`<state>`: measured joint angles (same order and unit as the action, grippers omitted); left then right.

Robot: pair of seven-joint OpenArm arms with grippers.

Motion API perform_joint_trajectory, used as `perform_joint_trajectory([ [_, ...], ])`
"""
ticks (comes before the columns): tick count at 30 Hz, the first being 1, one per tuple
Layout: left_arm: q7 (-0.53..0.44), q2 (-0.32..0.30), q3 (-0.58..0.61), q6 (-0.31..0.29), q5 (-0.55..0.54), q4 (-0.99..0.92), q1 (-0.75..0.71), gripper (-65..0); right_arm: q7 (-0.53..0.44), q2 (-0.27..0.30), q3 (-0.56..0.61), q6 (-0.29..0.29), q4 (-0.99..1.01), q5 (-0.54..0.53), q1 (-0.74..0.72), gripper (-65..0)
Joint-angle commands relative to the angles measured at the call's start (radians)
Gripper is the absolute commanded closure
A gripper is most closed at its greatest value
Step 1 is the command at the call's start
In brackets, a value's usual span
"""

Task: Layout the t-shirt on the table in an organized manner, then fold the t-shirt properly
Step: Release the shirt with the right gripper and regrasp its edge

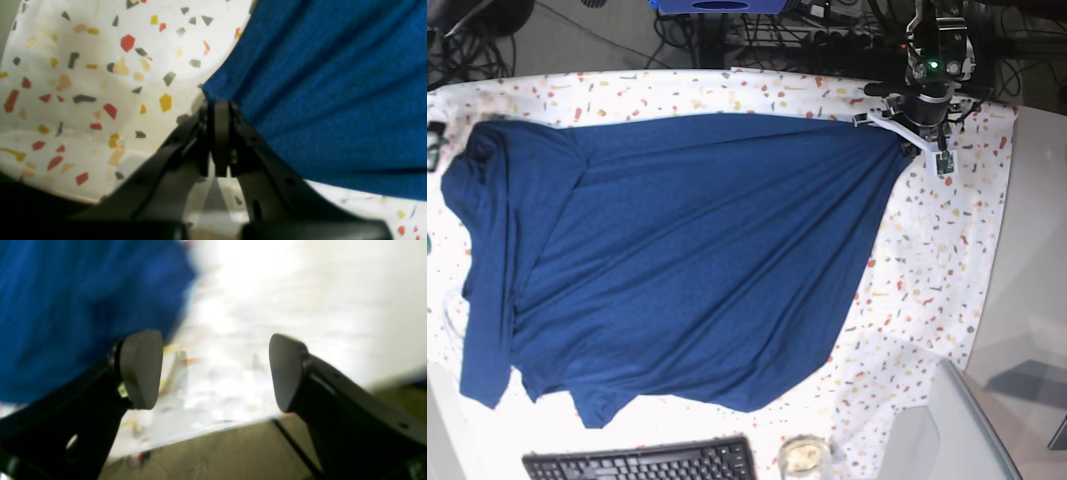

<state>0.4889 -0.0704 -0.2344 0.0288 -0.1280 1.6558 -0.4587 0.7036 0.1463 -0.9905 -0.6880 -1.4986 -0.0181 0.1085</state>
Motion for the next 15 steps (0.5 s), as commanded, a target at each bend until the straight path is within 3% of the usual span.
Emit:
perform_joint_trajectory([
  [1,-0.016,-0.007,-0.003,0.007,0.004,0.017,-0.002,0.0,-0.025,0.006,0.009,-0.010,-0.001,-0.019,-0.028,-42.8],
  [3,-0.016,-0.009,-0.004,0.007,0.004,0.017,-0.002,0.0,-0.028,0.028,0.028,-0.010,0.046,-0.019,-0.062,-34.2],
  [8,-0.016,-0.010,-0.013,0.007,0.004,0.025,0.004,0.0,-0.026,0.092,0.180,-0.010,0.218,-0.019,-0.115,-1.5],
  [10,-0.016,-0.012,-0.013,0.007,0.004,0.033,0.001,0.0,-0.026,0.100,0.216,-0.010,0.286,-0.019,-0.140,0.0],
  [13,-0.016,-0.012,-0.015,0.007,0.004,0.047,-0.001,0.0,-0.038,0.123,0.229,-0.010,0.402,-0.019,-0.175,-7.7],
  [15,-0.014,-0.012,-0.015,0.007,0.004,0.047,0.001,0.0,-0.089,0.141,0.233,-0.010,0.485,-0.019,-0.184,-8.4],
])
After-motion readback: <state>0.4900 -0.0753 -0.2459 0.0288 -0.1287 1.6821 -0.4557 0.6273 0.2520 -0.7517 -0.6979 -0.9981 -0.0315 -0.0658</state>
